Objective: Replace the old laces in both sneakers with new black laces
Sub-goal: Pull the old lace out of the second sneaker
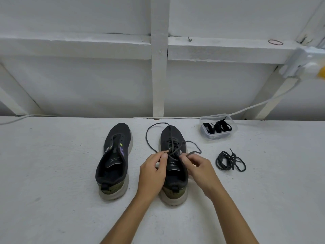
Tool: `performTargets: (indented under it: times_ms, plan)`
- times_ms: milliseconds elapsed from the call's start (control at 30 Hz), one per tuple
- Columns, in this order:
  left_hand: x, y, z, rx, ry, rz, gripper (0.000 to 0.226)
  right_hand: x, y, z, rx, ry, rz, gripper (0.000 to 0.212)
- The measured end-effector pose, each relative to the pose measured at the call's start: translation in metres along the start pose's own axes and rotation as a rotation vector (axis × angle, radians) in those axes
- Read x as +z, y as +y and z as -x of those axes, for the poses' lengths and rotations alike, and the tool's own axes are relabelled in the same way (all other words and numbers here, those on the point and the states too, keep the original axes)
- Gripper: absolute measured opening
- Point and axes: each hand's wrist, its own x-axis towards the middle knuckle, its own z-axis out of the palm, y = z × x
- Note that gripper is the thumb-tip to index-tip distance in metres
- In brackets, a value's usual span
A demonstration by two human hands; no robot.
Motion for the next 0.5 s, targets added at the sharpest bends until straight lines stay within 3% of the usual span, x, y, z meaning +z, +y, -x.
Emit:
performTargets:
  times_ms: [167,300,400,500]
  plan:
    - [-0.002,-0.002,-0.001,-0.021,0.000,0.012,0.026,0.003,-0.008,-0.008,0.168,0.271,-0.303,0.026]
    - [-0.002,0.001,0.000,-0.016,-0.012,0.035,0.021,0.004,-0.005,0.002,0.074,0.079,-0.095,0.022]
    - [-0.003,0.004,-0.002,-0.170,-0.032,0.193,0.024,0.001,-0.007,0.009,-0.022,-0.055,-0.014,0.023]
    - [-0.007,0.003,-0.012,-0.246,-0.091,0.221,0.021,0.009,0.001,0.012,-0.116,-0.013,0.091,0.024]
